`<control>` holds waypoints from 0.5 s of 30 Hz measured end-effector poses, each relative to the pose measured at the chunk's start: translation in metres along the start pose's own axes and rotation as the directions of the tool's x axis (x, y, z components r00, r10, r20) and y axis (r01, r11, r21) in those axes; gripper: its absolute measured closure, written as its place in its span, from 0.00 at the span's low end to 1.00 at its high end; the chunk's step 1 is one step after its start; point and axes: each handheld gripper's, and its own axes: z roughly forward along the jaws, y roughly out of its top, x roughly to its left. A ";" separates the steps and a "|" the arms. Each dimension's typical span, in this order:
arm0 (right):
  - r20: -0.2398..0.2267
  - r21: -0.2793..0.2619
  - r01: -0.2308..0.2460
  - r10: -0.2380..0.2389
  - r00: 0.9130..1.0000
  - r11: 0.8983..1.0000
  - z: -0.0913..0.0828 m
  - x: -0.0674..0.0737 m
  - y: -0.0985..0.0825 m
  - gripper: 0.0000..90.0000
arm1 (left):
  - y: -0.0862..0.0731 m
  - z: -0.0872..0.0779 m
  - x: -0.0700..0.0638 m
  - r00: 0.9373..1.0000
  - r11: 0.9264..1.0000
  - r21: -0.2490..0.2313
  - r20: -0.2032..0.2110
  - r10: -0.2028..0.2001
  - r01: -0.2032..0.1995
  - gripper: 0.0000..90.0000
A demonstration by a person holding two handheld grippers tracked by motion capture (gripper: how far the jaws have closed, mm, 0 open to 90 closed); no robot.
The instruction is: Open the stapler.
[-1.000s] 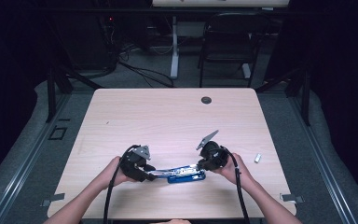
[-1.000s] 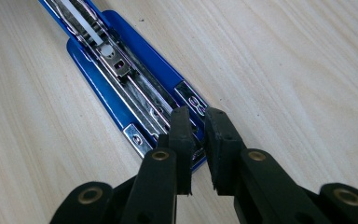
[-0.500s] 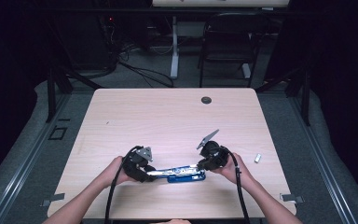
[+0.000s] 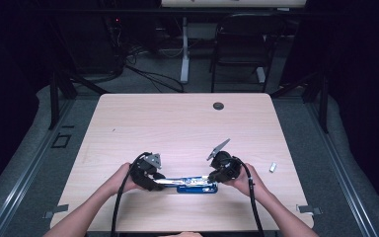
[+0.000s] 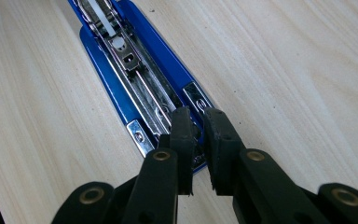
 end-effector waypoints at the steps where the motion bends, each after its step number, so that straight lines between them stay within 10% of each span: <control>1: 0.001 -0.001 0.003 -0.003 1.000 1.000 0.000 0.000 0.000 0.91 | 0.000 0.000 0.000 1.000 1.000 0.002 0.000 -0.001 0.001 0.66; 6: 0.026 -0.012 0.023 -0.023 0.999 1.000 -0.003 0.001 0.001 0.82 | 0.000 0.000 -0.001 1.000 1.000 0.003 -0.005 0.004 -0.004 0.66; 15: 0.027 -0.039 -0.026 0.027 0.999 0.999 -0.016 -0.007 -0.002 0.37 | 0.000 0.000 -0.001 1.000 1.000 0.002 -0.007 0.009 -0.009 0.66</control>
